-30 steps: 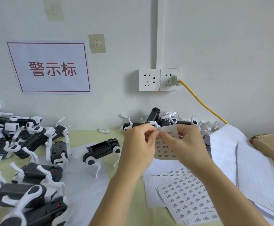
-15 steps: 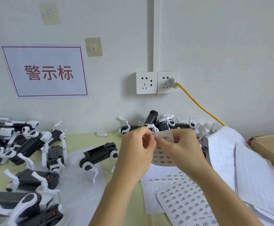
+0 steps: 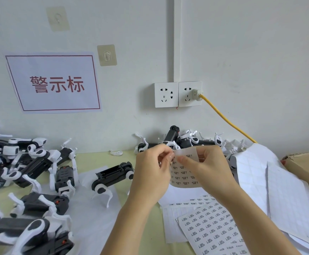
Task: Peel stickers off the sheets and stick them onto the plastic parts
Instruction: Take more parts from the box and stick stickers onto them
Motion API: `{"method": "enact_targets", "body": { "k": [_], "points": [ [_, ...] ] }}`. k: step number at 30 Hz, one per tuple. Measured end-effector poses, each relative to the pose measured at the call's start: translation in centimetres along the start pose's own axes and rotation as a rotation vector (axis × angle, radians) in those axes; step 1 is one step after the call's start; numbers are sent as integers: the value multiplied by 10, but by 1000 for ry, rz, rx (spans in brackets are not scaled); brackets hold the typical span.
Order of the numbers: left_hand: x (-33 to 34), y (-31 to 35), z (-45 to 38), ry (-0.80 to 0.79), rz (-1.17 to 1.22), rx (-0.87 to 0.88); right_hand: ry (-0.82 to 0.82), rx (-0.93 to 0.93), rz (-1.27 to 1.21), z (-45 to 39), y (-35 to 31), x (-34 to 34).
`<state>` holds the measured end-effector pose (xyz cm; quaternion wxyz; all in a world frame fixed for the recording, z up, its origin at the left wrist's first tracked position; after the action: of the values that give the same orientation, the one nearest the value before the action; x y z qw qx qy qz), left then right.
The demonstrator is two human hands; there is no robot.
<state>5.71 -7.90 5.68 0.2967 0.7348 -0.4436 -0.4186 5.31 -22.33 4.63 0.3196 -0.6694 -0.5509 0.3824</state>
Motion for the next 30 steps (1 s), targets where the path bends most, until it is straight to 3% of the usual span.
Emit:
{"method": "enact_targets", "body": {
  "k": [9,13,16,21,27,30],
  "points": [
    [-5,0,2,88,23,-58,-16,-34,22,0,-3,2],
    [-7,-20,1,108,241,-287,32,-30,22,-1,-2,-3],
    [-6,-41,4,122,478,-502,159,5,106,-2,5,-17],
    [-14,-54,9,177,503,-610,349,176,244,4,21,-46],
    [-16,-48,11,181,465,-586,150,306,888,5,31,-57],
    [-16,-47,11,190,437,-569,143,90,614,1,13,-35]
  ]
}}
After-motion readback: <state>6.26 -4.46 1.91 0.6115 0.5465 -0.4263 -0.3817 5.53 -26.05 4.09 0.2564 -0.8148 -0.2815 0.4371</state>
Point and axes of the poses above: each hand's wrist, its own z-axis away from the middle knuckle, its own x-axis out of the palm, y = z × x, the point moved 9 cm from there along -z, towards the middle knuckle, and after that the axes turned 10 degrees about -x, right-handed, at the moved point
